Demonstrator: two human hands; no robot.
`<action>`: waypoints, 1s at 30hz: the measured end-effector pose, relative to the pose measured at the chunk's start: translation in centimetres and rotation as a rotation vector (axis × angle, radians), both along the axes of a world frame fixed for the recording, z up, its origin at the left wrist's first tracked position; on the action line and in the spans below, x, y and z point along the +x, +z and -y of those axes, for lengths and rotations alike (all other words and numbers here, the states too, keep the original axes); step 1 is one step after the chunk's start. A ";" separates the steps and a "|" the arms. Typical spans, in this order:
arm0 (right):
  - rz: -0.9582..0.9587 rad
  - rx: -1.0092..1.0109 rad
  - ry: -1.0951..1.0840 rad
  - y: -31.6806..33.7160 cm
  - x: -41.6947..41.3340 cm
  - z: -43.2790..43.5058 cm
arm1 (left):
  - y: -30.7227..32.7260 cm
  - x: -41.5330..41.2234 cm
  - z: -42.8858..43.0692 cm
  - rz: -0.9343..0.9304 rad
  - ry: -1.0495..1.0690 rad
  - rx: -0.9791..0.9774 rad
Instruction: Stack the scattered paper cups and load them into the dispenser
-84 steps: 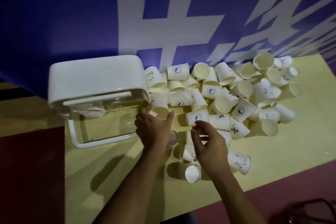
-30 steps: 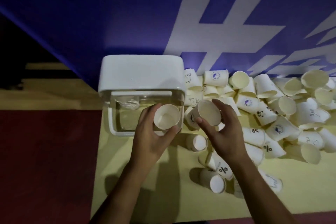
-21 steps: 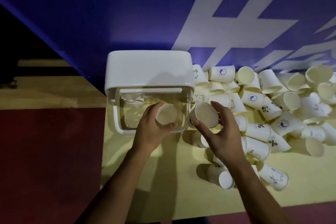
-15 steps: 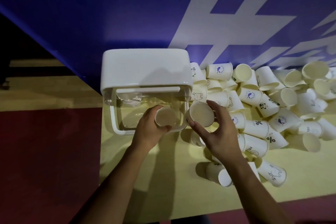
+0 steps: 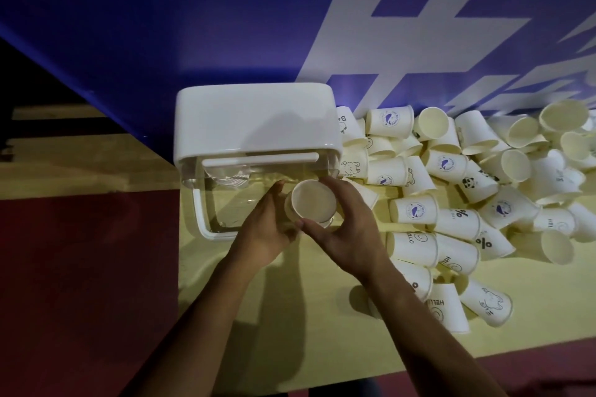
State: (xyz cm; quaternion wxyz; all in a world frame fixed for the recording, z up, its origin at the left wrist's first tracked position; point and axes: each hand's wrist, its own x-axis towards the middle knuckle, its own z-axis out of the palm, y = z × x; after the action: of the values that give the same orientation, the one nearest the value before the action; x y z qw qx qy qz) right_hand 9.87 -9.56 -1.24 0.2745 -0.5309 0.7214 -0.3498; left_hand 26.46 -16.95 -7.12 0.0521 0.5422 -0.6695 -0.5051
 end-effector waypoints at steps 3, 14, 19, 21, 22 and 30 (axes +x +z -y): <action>-0.018 0.028 0.022 -1.3 0.3 0.3 | 0.0 1.1 -0.1 -0.033 0.074 0.047; -0.406 0.238 0.087 -5.3 0.0 0.3 | 2.1 -0.9 -0.1 -0.066 0.184 -0.045; -0.413 0.262 0.096 -5.3 -0.1 0.3 | 1.1 -0.9 -0.3 -0.010 0.153 -0.065; -0.419 0.249 0.093 -5.4 0.1 0.4 | 1.0 -0.9 -0.4 -0.001 0.148 -0.087; -0.429 0.243 0.096 -5.5 0.2 0.6 | 1.0 -0.9 -0.4 0.001 0.153 -0.094; -0.422 0.241 0.072 -5.2 0.3 0.4 | 1.3 -0.8 -0.7 -0.032 0.187 -0.102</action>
State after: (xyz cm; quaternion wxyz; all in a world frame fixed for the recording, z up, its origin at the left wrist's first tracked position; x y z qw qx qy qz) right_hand 10.15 -10.01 -6.49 0.1916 -0.5810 0.7799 -0.1323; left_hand 25.68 -16.24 -5.77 0.1372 0.5910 -0.6396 -0.4719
